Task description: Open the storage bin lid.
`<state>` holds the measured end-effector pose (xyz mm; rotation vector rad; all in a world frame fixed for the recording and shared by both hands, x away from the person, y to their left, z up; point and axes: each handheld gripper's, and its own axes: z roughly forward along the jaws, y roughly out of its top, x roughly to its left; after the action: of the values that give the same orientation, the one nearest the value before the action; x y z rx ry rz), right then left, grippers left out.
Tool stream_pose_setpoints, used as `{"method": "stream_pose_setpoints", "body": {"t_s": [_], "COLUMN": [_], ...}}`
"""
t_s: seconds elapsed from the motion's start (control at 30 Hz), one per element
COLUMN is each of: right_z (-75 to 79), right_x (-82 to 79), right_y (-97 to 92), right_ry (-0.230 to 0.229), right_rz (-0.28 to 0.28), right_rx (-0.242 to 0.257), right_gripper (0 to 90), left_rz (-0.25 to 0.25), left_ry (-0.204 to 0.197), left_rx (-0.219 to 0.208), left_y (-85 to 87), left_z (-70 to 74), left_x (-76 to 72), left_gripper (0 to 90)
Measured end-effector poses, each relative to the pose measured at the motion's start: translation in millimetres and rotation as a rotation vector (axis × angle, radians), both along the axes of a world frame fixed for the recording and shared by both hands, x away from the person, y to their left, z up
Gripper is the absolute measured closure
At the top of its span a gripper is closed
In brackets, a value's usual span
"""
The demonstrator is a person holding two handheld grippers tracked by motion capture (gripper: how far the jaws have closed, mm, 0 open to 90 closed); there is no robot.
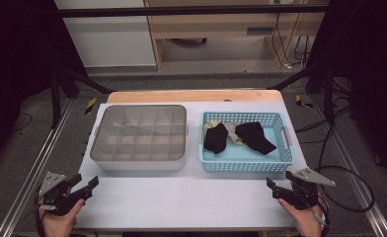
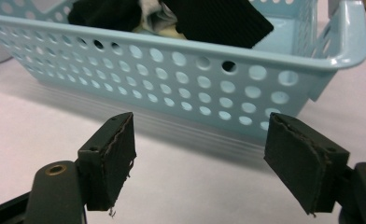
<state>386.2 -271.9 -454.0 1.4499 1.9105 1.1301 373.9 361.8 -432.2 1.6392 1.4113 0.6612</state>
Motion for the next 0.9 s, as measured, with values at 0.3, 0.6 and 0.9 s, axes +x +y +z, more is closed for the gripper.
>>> {"method": "stream_pose_setpoints", "body": {"t_s": [0.3,0.6,0.9], "right_z": [9.6,22.4,37.6], "right_x": [-3.6,-6.3,-4.2], "right_y": [9.0,21.0,40.2], "right_ry": [-0.006,-0.017,-0.045], "right_rz": [0.024,0.056,0.124], "right_rx": [0.028,0.058,0.052], "right_gripper": [25.2,24.5,26.6], "left_rz": [-0.013,-0.033,-0.050], "left_ry": [-0.015,-0.040,-0.041], "left_rx": [-0.006,-0.016,-0.033], "left_y": [1.3,3.4,7.9], "left_z": [10.0,25.4,32.9], "left_x": [-1.5,4.8,12.3], "left_gripper": [36.2,36.4,35.9]}}
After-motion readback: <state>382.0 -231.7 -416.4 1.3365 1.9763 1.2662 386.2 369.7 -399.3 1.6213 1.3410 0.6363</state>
